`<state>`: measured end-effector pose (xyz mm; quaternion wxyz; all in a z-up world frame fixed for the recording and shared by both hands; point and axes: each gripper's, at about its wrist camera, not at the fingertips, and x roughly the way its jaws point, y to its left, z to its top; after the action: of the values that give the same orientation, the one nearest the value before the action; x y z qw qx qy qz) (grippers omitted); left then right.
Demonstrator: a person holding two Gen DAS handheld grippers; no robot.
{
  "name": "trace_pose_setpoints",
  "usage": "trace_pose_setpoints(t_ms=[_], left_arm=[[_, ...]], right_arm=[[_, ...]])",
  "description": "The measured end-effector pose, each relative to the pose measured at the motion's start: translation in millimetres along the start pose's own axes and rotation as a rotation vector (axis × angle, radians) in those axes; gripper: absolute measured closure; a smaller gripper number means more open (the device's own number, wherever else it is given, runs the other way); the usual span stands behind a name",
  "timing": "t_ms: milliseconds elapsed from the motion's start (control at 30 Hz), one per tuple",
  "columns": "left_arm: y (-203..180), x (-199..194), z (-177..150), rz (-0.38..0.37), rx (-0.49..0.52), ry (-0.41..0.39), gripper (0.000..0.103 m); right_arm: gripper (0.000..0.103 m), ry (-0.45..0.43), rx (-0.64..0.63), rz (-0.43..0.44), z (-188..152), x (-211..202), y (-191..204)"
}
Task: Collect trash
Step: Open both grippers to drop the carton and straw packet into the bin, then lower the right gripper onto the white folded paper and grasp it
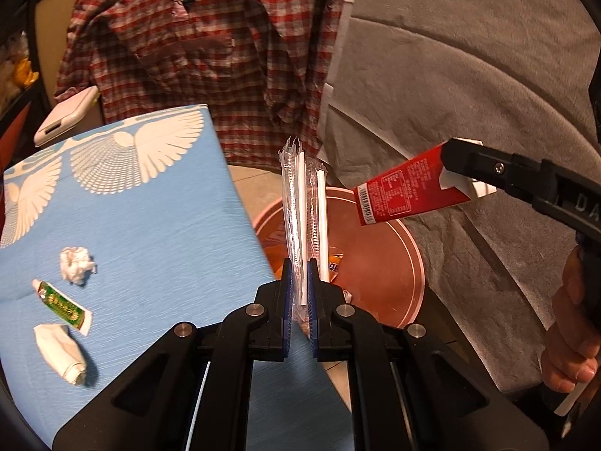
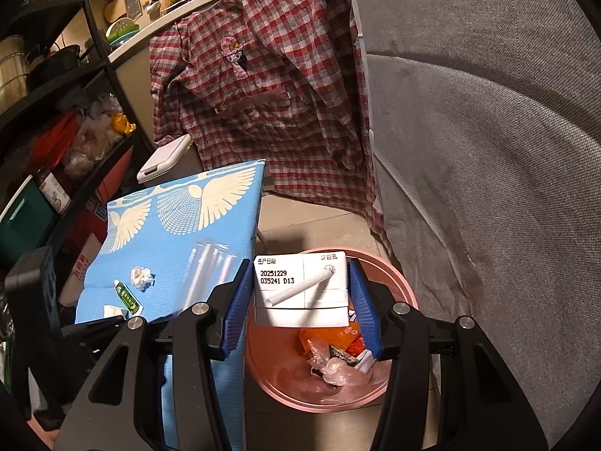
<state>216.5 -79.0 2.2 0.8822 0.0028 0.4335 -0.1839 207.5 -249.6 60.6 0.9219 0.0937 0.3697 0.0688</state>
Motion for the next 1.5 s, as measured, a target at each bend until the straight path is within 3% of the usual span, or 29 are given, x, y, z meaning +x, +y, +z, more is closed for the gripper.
trace_pose_setpoints(t_ms=[167,233,300,733,1133,1367,1500], left_arm=[[-8.5,10.7,4.7,-0.012,-0.004,0.006,0.095],[-10.7,12.6,6.3,-0.008,-0.003,-0.003,0.081],[-10.6,13.2,7.7,-0.006,-0.006,-0.012,0.072],[19.6,-17.2,8.1,0.009,-0.04,-0.078,0.072],[96.3,-98.0,-13.4,0.094,-0.089,-0.191,0.073],[166.3,-148.8,-40.9,0.173,-0.153,-0.236,0.074],[198.9,-168.0,-56.3,0.21,-0.19,-0.242,0.074]], right_arm=[[0.052,0.005,-0.003,-0.009,-0.1,3.2,-1.9],[0.051,0.01,-0.011,-0.016,-0.1,5.3,-1.5],[0.048,0.005,-0.011,-0.025,0.6,5.8,-2.0],[0.045,-0.025,-0.028,-0.019,1.6,-2.2,11.2],[0.046,-0.085,-0.114,0.061,-12.9,-17.5,87.3],[0.063,-0.118,-0.174,0.151,-27.9,-14.4,144.4],[0.066,-0.111,-0.238,0.202,-38.0,-6.9,176.6]])
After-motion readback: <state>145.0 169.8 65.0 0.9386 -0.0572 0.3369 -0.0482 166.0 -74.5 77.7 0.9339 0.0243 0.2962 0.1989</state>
